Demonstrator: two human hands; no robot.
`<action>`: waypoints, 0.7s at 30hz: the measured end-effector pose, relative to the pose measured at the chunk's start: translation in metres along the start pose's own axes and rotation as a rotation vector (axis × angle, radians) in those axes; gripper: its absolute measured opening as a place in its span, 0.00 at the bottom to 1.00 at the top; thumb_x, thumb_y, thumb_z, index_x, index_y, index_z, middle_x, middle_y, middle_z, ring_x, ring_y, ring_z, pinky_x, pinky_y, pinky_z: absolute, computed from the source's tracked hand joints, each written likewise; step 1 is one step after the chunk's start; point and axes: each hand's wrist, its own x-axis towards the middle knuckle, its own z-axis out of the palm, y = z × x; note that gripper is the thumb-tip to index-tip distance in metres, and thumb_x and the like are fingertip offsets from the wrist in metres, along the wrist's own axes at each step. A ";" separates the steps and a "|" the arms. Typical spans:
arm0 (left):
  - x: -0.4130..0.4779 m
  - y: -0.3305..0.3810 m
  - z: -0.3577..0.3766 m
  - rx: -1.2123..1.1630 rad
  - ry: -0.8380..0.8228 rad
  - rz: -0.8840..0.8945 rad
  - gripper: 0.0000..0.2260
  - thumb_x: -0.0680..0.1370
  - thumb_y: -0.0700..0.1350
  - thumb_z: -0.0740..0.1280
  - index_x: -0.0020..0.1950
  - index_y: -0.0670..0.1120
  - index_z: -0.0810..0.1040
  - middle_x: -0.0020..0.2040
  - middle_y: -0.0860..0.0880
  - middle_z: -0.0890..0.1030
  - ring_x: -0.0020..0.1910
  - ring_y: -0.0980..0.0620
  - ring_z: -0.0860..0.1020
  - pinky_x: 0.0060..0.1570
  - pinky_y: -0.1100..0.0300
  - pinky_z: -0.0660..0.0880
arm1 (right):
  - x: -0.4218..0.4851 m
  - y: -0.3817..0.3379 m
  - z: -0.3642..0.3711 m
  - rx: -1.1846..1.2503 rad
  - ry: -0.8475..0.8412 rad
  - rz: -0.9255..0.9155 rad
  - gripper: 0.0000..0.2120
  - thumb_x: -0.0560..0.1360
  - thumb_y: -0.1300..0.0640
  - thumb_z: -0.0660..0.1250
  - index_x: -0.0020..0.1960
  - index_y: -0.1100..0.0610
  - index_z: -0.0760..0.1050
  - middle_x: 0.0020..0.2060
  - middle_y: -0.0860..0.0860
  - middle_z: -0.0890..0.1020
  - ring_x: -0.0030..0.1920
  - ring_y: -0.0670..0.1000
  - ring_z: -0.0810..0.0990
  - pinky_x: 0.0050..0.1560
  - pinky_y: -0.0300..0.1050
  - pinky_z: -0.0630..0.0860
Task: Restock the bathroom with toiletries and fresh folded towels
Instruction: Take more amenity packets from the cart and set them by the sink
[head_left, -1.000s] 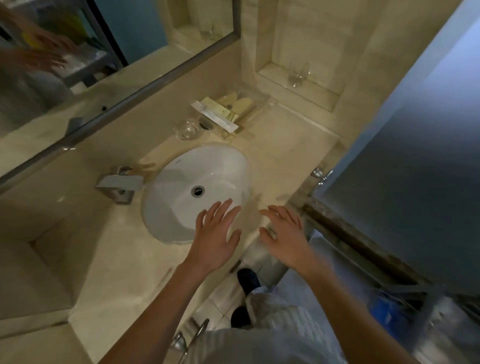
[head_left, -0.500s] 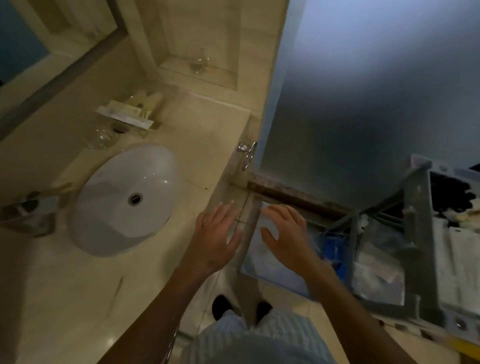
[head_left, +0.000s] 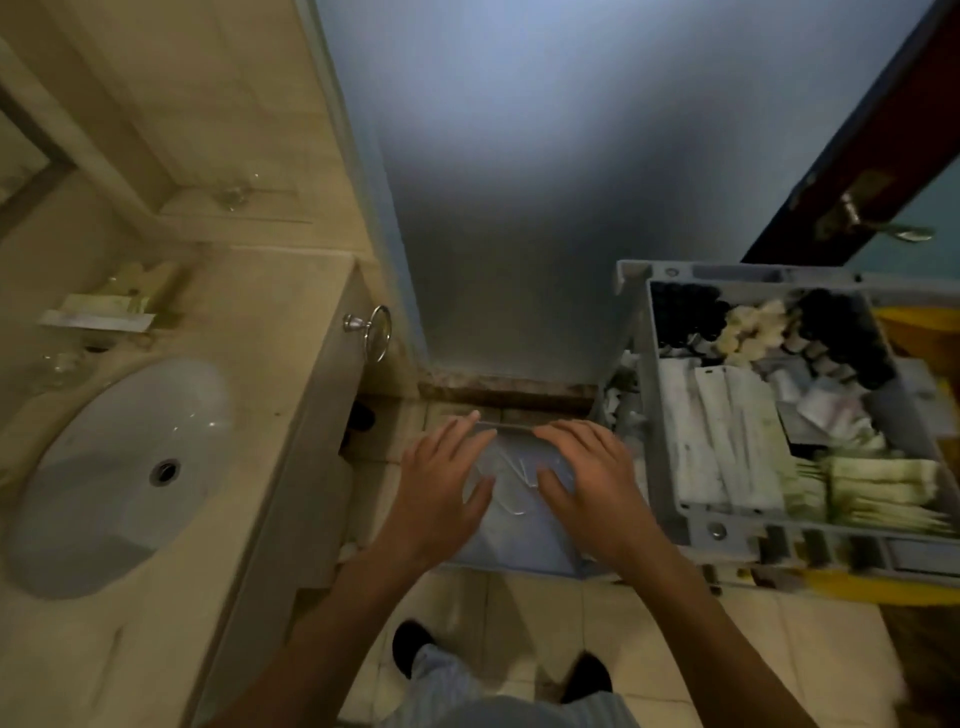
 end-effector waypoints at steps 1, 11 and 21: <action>0.002 0.016 0.008 -0.002 -0.009 0.007 0.24 0.79 0.57 0.55 0.74 0.52 0.69 0.76 0.51 0.68 0.76 0.49 0.64 0.70 0.45 0.64 | -0.008 0.012 -0.008 0.005 0.003 0.016 0.27 0.76 0.42 0.51 0.69 0.51 0.72 0.65 0.48 0.74 0.68 0.49 0.64 0.69 0.46 0.57; 0.016 0.151 0.060 -0.024 -0.012 0.033 0.24 0.81 0.57 0.55 0.77 0.55 0.64 0.79 0.54 0.60 0.78 0.55 0.53 0.77 0.49 0.52 | -0.075 0.128 -0.084 -0.015 0.017 0.086 0.24 0.77 0.43 0.52 0.69 0.48 0.70 0.66 0.45 0.73 0.69 0.48 0.64 0.68 0.44 0.58; 0.056 0.217 0.076 0.012 -0.107 0.149 0.22 0.83 0.54 0.57 0.78 0.57 0.59 0.80 0.56 0.56 0.79 0.56 0.49 0.78 0.48 0.48 | -0.090 0.182 -0.124 0.040 0.130 0.194 0.21 0.77 0.45 0.58 0.68 0.50 0.72 0.64 0.46 0.75 0.67 0.50 0.67 0.67 0.51 0.63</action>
